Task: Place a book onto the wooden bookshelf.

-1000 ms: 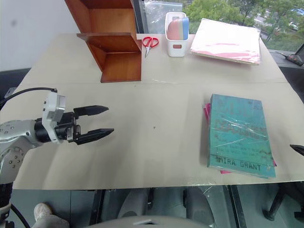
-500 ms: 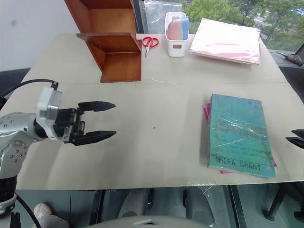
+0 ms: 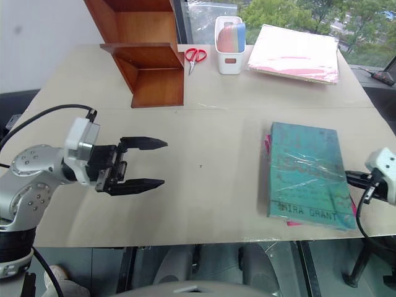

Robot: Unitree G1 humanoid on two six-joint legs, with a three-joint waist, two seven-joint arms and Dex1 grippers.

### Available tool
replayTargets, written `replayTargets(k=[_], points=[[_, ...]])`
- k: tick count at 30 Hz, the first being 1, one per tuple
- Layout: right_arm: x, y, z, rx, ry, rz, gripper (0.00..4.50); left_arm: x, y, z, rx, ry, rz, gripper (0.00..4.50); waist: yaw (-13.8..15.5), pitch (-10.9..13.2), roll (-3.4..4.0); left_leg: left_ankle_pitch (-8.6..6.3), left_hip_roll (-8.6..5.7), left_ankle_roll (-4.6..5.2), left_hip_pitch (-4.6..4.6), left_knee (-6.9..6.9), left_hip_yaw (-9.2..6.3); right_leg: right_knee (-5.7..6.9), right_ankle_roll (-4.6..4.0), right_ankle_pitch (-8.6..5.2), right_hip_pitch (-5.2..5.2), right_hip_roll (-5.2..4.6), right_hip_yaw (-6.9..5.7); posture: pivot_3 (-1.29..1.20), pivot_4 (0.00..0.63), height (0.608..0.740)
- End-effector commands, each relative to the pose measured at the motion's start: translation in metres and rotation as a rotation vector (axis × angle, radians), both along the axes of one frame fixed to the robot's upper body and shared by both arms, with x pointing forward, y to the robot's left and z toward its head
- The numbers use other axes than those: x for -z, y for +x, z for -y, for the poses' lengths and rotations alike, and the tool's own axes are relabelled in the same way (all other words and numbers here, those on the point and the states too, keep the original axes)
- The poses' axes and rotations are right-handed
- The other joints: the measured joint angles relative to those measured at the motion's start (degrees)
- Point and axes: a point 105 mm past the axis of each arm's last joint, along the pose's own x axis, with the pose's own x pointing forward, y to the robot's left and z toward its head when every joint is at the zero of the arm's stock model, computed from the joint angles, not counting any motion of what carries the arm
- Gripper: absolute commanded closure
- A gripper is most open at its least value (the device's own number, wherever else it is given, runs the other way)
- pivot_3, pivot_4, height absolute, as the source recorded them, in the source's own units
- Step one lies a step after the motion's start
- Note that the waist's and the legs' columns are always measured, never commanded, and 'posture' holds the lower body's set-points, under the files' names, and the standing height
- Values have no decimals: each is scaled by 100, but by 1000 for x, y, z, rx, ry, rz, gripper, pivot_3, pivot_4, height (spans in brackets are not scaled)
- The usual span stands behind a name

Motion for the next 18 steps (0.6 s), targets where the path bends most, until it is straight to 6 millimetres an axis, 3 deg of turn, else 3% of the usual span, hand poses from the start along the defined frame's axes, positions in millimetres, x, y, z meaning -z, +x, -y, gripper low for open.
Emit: replayTargets(k=[1, 4, 7, 12, 18], points=[[-14, 8, 12, 72, -64, 60, 4416, -6, -5, 3, 7, -1, 31, 0, 9, 0, 0, 0, 0, 0, 0, 0, 0, 0, 0, 0, 0, 0, 0, 0, 150, 740], [-13, 10, 30, 151, -146, 56, 4416, -4, -6, 3, -1, -1, 29, 0, 10, -1, 1, 0, -1, 0, 0, 2, 0, 1, 0, 0, 1, -1, -1, 0, 150, 740], [4, 5, 30, 138, -191, -36, 4416, -4, -6, 3, -5, -2, 29, 0, 6, -1, 2, 0, 0, 0, 1, 2, 0, 1, -1, 0, 0, -1, -1, 0, 150, 740], [28, -1, 1, 41, -98, -141, 4416, -3, -7, 4, -1, 2, 32, 0, -6, -3, 2, 0, 1, 0, 1, 2, 0, 1, -1, 0, 1, 1, 0, 0, 150, 740], [25, 3, -41, -76, 22, -131, 4416, -2, -11, 3, 13, 19, 29, 0, -75, -7, -4, 0, 8, 0, 17, 3, -1, 4, -1, 0, 15, 8, 0, 0, 150, 740]])
